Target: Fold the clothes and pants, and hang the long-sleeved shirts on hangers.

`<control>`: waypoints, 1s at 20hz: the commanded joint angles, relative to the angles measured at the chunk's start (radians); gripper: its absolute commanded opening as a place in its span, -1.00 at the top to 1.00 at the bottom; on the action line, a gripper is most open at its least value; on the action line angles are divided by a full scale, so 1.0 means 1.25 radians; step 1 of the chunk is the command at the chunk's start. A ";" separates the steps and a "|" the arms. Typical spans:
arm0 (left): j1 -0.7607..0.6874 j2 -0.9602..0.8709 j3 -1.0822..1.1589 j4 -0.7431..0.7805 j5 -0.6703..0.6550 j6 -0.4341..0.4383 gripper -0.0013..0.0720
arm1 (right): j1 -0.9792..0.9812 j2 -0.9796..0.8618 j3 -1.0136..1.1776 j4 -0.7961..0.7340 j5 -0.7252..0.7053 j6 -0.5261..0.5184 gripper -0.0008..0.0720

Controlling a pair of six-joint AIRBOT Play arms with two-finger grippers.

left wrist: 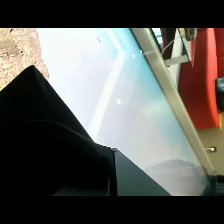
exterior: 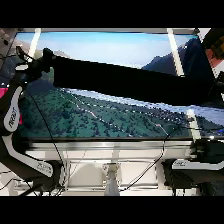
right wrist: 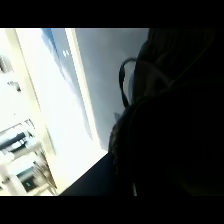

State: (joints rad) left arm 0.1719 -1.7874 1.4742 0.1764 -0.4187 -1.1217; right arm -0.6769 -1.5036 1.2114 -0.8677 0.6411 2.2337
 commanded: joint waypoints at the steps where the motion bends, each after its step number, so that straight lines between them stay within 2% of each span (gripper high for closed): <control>1: -0.002 -0.060 0.067 -0.005 -0.004 -0.020 0.97 | 0.005 -0.031 0.002 -0.004 -0.034 0.063 0.95; 6: -0.014 -0.103 0.123 -0.005 -0.008 -0.026 0.96 | 0.017 -0.073 0.057 -0.005 -0.042 0.068 0.94; 13: -0.024 -0.141 0.140 -0.014 0.018 -0.070 0.96 | 0.049 -0.128 0.121 -0.006 -0.051 0.161 0.94; 15: -0.032 -0.155 0.141 -0.092 0.082 -0.069 0.94 | 0.067 -0.145 0.123 0.010 -0.093 0.229 0.93; 16: -0.036 -0.163 0.148 -0.129 0.130 -0.062 0.47 | 0.077 -0.157 0.137 0.025 -0.121 0.231 0.93; 17: -0.037 -0.174 0.162 -0.130 0.156 -0.061 0.08 | 0.084 -0.173 0.164 0.022 -0.133 0.226 0.78; 18: -0.037 -0.183 0.178 -0.130 0.159 -0.060 0.00 | 0.087 -0.197 0.209 0.018 -0.127 0.194 0.50; 19: -0.035 -0.193 0.194 -0.130 0.159 -0.061 0.00 | 0.087 -0.218 0.255 0.017 -0.102 0.124 -0.01; 20: -0.032 -0.199 0.204 -0.129 0.159 -0.060 0.00 | 0.085 -0.241 0.306 0.017 -0.069 0.054 -0.23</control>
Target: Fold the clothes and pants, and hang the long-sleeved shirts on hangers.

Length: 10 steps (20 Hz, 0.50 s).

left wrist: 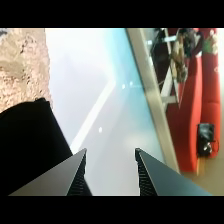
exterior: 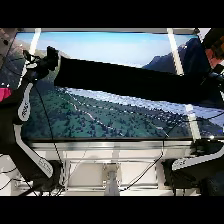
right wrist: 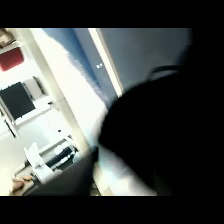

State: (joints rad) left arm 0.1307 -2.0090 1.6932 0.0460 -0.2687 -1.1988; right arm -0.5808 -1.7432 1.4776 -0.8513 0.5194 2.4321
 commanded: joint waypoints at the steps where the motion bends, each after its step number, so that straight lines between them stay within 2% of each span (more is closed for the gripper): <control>1: 0.005 -0.025 0.037 -0.022 0.039 0.001 0.00 | 0.001 -0.071 0.140 0.004 0.076 -0.131 -0.23; 2: 0.011 -0.025 0.041 -0.007 0.031 0.002 0.00 | -0.006 -0.086 0.175 0.004 0.117 -0.152 -0.27; 3: 0.018 -0.025 0.045 0.012 0.007 0.002 0.00 | -0.017 -0.096 0.203 0.003 0.159 -0.188 -0.44; 4: 0.028 -0.025 0.052 0.033 -0.036 0.002 -0.01 | -0.029 -0.098 0.222 0.002 0.197 -0.235 -0.47; 8: 0.061 -0.017 0.093 0.046 -0.267 0.079 -0.02 | -0.102 -0.098 0.305 -0.065 0.467 -0.419 -0.47; 10: 0.058 0.003 0.113 0.045 -0.334 0.117 -0.02 | -0.151 -0.098 0.344 -0.132 0.627 -0.443 -0.47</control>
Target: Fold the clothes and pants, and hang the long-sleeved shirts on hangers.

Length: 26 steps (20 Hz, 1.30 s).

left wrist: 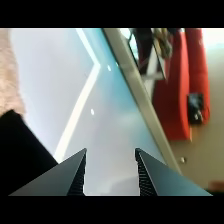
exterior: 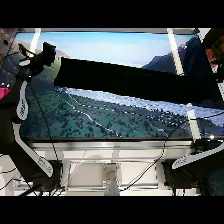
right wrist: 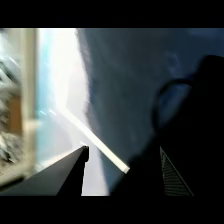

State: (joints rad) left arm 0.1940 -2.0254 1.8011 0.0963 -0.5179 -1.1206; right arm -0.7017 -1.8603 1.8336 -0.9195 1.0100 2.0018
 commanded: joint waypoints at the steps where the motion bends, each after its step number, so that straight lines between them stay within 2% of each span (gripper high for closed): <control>1: -0.001 0.031 0.032 0.005 -0.159 0.069 -0.02 | -0.084 -0.004 0.070 -0.098 0.311 -0.126 -0.47; 4: -0.044 0.082 0.034 0.007 -0.210 0.114 -0.02 | -0.163 -0.016 0.071 -0.108 0.488 -0.202 -0.48; 7: -0.103 0.114 0.034 0.007 -0.236 0.113 -0.02 | -0.212 -0.048 0.070 -0.092 0.536 -0.246 -0.48; 11: -0.181 0.121 0.033 0.007 -0.239 0.113 -0.02 | -0.232 -0.128 0.070 -0.061 0.540 -0.300 -0.48; 13: -0.217 0.121 0.033 0.006 -0.239 0.113 -0.01 | -0.228 -0.175 0.070 -0.009 0.528 -0.333 -0.48; 17: -0.276 0.121 0.033 0.006 -0.231 0.113 -0.01 | -0.205 -0.223 0.070 0.051 0.406 -0.351 -0.48; 20: -0.298 0.121 0.033 0.006 -0.223 0.113 -0.01 | -0.199 -0.237 0.070 0.181 0.388 -0.409 -0.48; 21: -0.303 0.121 0.033 0.006 -0.223 0.113 -0.01 | -0.199 -0.236 0.070 0.192 0.384 -0.413 -0.48; 22: -0.306 0.121 0.033 0.006 -0.223 0.113 -0.01 | -0.199 -0.237 0.070 0.190 0.383 -0.412 -0.53; 23: -0.310 0.121 0.033 0.006 -0.223 0.113 -0.01 | -0.199 -0.237 0.070 0.184 0.385 -0.412 -0.70; 24: -0.314 0.121 0.033 0.006 -0.223 0.113 -0.01 | -0.196 -0.237 0.070 0.177 0.390 -0.412 -0.75; 26: -0.317 0.121 0.033 0.006 -0.223 0.113 -0.01 | -0.191 -0.237 0.070 0.151 0.390 -0.413 -0.75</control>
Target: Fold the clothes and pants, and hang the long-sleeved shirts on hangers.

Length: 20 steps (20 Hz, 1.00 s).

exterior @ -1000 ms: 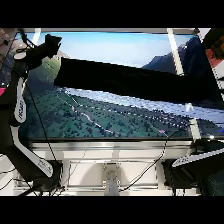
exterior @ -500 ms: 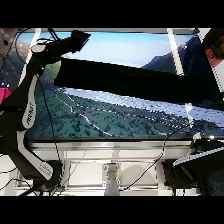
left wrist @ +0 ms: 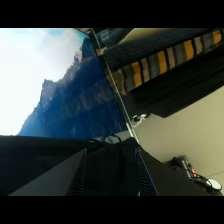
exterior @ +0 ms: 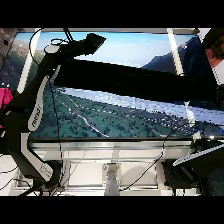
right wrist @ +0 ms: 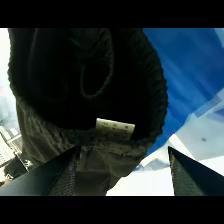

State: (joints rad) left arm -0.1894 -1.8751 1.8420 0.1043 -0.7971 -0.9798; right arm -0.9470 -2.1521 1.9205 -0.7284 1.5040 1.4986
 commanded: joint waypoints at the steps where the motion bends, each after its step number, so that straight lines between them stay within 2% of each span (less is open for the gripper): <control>1: -0.012 0.000 0.001 0.000 0.000 0.000 -0.01 | 0.008 -0.003 0.001 -0.003 -0.005 -0.010 -0.74; 8: -0.013 0.000 0.001 0.000 0.000 0.000 -0.01 | 0.010 -0.001 0.043 0.002 0.125 -0.007 -0.75; 10: -0.013 0.000 0.001 0.000 0.000 0.000 -0.01 | 0.012 -0.001 0.044 -0.003 0.125 0.002 -0.98; 15: -0.013 0.000 0.001 0.000 0.000 0.000 -0.01 | 0.029 -0.002 0.044 -0.151 0.103 0.024 -0.98; 17: -0.013 0.000 0.001 0.000 0.000 0.000 -0.01 | 0.030 -0.003 0.044 -0.139 0.074 0.025 -0.98; 20: -0.013 0.000 0.001 0.000 0.000 0.000 -0.01 | 0.029 -0.003 0.044 -0.048 0.016 0.024 -0.98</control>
State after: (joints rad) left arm -0.2050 -1.8751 1.8420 0.1040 -0.7967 -0.9798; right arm -0.9119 -2.1551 1.9755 -0.8474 1.5852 1.5242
